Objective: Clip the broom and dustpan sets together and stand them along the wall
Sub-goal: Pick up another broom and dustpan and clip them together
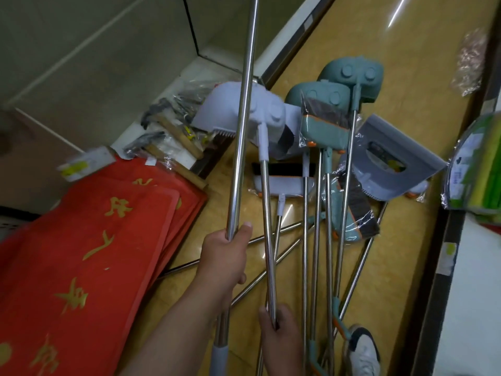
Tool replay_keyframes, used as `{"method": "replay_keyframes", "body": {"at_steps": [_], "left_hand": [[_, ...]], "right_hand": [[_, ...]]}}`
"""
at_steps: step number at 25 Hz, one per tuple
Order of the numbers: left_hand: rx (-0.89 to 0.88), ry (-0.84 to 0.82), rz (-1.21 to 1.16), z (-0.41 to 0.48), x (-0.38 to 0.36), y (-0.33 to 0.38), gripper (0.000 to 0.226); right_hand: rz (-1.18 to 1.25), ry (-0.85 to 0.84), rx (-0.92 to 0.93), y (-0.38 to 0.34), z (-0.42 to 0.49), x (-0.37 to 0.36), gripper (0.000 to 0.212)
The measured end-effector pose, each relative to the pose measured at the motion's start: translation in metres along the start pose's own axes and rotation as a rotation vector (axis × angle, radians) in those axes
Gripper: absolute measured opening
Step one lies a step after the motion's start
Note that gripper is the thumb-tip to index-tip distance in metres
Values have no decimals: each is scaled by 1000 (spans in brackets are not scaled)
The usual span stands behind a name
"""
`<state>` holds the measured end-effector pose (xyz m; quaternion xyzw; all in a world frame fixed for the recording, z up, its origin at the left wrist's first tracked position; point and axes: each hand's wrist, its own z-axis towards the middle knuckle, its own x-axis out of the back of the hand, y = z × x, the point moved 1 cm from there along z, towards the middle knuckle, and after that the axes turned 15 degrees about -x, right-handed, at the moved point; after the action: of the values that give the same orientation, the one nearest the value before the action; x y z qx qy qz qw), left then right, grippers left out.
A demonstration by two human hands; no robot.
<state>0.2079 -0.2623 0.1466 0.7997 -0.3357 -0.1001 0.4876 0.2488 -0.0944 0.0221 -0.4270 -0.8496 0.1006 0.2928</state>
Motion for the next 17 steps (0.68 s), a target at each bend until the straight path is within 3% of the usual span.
{"method": "replay_keyframes", "body": {"at_steps": [3,9,17], "left_hand": [[9,28,27,-4,7,15,38],[-2,26,35,-9,16,56,33],[56,-60,-31,-55,25,114,30]], "right_hand": [[80,-134,91,-60,-15,0,13],[34,-203,277,-122,-55,16,14],[214,-442,300,-201,-120,71,13]]}}
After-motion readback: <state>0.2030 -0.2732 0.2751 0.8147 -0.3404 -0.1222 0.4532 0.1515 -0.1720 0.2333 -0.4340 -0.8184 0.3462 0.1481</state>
